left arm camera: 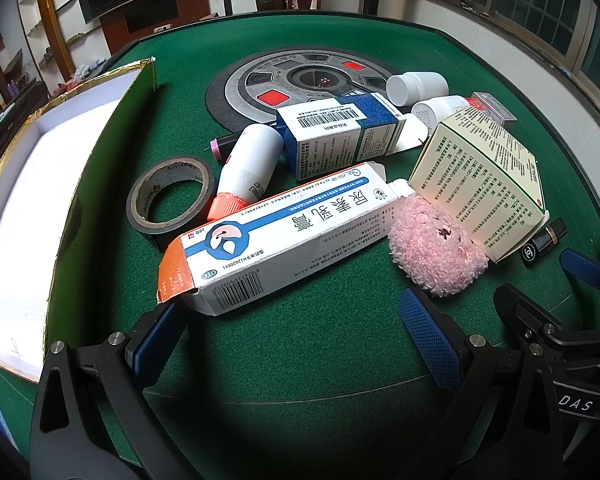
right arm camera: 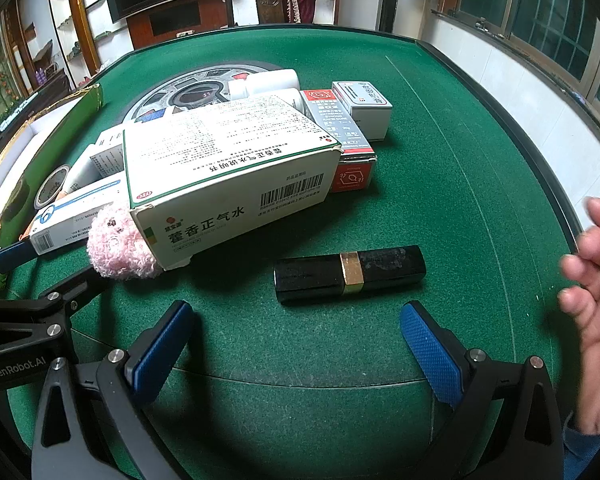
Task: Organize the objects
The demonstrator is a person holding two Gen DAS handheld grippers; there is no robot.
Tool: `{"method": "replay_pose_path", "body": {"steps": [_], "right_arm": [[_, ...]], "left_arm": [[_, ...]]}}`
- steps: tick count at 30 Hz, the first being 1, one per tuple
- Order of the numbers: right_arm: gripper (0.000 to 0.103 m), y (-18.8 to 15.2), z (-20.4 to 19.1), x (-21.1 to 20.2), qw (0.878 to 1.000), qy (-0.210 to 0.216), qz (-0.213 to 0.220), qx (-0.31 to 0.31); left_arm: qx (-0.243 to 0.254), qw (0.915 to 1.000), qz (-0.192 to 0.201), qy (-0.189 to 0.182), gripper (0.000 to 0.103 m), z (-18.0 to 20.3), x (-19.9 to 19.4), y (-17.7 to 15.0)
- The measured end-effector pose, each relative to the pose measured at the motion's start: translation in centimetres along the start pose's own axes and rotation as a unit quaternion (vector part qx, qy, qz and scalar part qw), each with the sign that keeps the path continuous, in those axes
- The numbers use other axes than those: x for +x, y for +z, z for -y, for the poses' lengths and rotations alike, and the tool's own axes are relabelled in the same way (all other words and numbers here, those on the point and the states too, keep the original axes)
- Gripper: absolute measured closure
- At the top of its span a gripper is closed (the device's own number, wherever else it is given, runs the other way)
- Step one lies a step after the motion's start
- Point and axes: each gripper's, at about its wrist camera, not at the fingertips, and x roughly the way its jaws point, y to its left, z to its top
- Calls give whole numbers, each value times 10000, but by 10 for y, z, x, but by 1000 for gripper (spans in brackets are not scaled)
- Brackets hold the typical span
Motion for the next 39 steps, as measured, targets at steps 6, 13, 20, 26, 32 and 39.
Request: {"method": "replay_pose_path", "body": {"steps": [6,13,20,26,32,39], "right_arm": [[0,1,0,0,10000,-1,0,1],[0,0,0,0,10000,-3,0,2],[0,1,0,0,10000,-4,-2,3],[0,1,0,0,10000,-5,-2,4],[0,4,0,1,9997,155,-47,-205],[0,-10,17,-55,9941,316,928,-472]], "left_arm": [[0,10000,0,1,0,0,0,0],[-1,10000,-1,2,0,0,0,0],[169,9998,-2,-96,0,0,-1,0],[539,9977,-34,-415,0,-6,-3,-1],[555,9888,21,-1385,0,-25,-20,2],[775,9816,405,-1696,4,-46,-41,-2]]}}
